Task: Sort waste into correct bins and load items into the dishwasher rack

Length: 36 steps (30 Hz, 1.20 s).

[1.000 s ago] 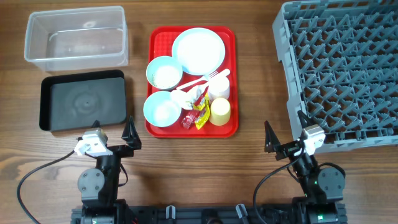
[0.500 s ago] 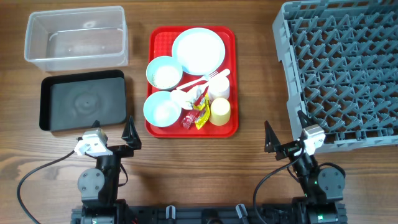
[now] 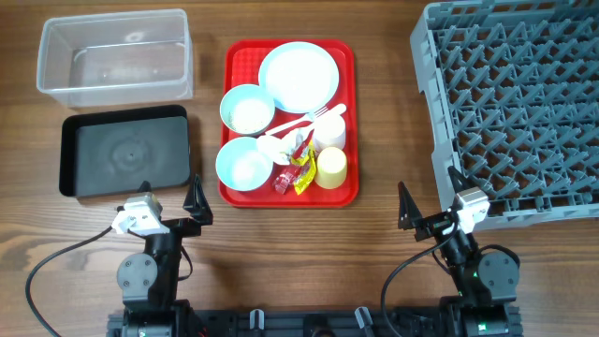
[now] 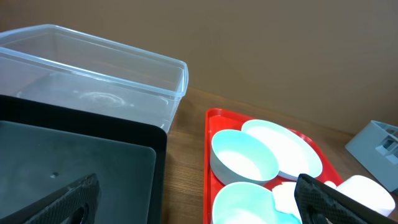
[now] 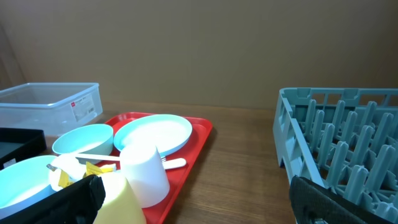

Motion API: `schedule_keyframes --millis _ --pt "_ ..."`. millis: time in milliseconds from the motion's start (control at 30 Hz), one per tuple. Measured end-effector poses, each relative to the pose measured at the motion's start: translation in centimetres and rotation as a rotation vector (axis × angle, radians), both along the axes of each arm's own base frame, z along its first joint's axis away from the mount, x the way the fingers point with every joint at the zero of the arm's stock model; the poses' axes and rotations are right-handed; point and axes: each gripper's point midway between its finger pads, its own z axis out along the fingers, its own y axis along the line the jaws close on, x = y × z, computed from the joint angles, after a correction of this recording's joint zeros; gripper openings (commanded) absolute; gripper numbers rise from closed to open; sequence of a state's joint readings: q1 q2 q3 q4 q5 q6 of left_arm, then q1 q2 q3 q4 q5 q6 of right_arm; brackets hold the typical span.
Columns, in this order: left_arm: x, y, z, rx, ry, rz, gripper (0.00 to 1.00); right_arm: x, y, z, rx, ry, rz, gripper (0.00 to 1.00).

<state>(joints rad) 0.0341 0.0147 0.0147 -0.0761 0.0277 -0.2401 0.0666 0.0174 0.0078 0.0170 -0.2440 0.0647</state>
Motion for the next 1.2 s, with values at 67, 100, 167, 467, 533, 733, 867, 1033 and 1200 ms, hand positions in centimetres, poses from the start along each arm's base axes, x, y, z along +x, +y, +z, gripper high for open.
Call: schedule_keyframes --millis 67,100,167,467,533,733,867,1033,1200 --pt "0.0 0.0 0.0 0.000 0.000 0.000 1.00 0.0 0.0 0.0 0.000 0.000 0.000 1.00" --pt "0.0 0.0 0.0 0.000 0.000 0.000 1.00 0.0 0.0 0.0 0.000 0.000 0.000 1.00" --pt "0.0 0.0 0.0 0.000 0.000 0.000 1.00 0.0 0.0 0.0 0.000 0.000 0.000 1.00" --pt "0.0 0.0 0.0 0.000 0.000 0.000 1.00 0.0 0.0 0.0 0.000 0.000 0.000 1.00" --pt "0.0 0.0 0.0 0.000 0.000 0.000 1.00 0.0 0.0 0.0 0.000 0.000 0.000 1.00" --pt "0.0 0.0 0.0 0.000 0.000 0.000 1.00 0.1 -0.3 0.2 -0.035 -0.019 -0.018 1.00" --pt "0.0 0.0 0.1 0.000 -0.002 0.000 1.00 0.1 -0.4 0.5 -0.041 -0.036 -0.024 1.00" --pt "0.0 -0.4 0.7 0.000 -0.028 -0.023 1.00 0.0 -0.4 2.0 -0.036 -0.096 -0.026 1.00" --pt "0.0 -1.0 0.6 0.000 -0.025 -0.060 1.00 -0.3 -0.2 3.8 -0.032 -0.168 -0.012 1.00"
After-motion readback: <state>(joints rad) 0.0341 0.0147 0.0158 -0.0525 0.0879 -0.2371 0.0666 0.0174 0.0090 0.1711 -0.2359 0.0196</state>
